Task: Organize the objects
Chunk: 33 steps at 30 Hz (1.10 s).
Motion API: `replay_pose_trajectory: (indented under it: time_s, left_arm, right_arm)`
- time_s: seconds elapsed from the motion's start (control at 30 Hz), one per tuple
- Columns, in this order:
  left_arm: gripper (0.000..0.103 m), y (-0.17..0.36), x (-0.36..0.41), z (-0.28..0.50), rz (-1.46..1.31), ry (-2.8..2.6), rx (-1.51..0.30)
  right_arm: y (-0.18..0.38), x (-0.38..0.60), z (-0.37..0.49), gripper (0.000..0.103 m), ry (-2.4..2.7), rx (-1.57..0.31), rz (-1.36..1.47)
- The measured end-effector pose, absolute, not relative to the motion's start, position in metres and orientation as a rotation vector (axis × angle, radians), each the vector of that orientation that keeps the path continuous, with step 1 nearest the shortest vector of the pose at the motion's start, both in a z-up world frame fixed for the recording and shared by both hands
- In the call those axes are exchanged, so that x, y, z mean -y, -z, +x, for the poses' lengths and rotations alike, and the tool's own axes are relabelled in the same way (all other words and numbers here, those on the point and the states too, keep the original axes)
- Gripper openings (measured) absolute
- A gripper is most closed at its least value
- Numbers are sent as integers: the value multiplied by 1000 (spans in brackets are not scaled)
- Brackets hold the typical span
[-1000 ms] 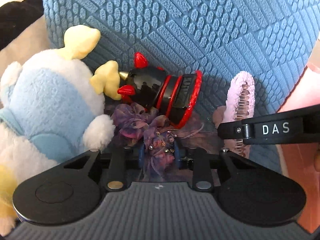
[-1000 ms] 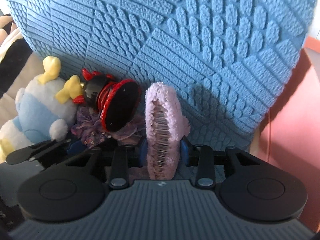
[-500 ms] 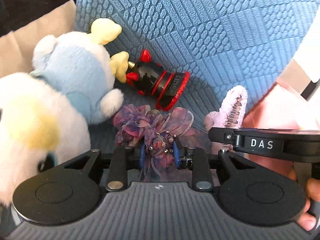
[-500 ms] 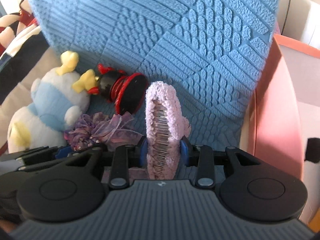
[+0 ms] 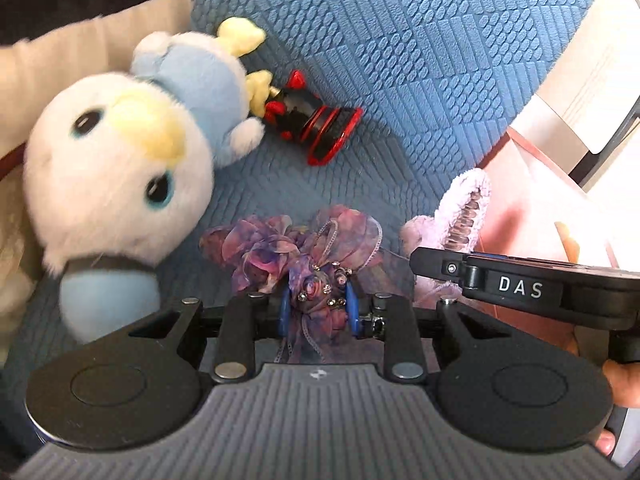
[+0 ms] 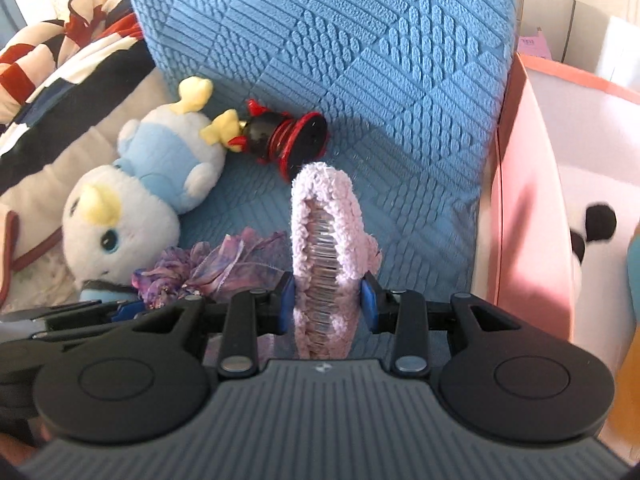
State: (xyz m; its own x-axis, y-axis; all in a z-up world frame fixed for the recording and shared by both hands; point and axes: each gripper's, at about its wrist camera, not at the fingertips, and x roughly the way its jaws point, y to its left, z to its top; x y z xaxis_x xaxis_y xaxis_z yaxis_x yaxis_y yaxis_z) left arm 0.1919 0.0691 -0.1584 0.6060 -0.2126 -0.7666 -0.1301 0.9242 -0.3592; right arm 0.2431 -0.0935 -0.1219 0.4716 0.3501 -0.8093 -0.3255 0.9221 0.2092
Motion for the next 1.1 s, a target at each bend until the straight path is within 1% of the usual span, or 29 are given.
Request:
replay_pose_trajectory:
  time_s: [0.27,0.43,0.67,0.8,0.83,0.9,1.1]
  left_arm:
    - [31,161,-78,150,-435,58,-963]
    - [31,166,-83,144,-445,31,-978]
    - [31,174,-86,149,-458,13,-1001]
    - [31,175,-86,151,-467,9,-1008]
    - [32,175,-86,151,-461,9,-1009]
    - [32,175,-84,150,-438,8,-1016]
    - [32,177,-83,151,-429,2,-1027]
  right_arm:
    - [122,98,202,37,-428,-1021,65]
    - [130,93,188,37,-438,-1051,59]
    - [149,92,194,39,-383,-1097,55]
    - [155,95,197,42,-328,-1118,59]
    - [156,97,198,46,-317,-1128,66]
    - [156,101,200,49,-318,-1135,95]
    - [155,101,198,48,-320,-1120,69]
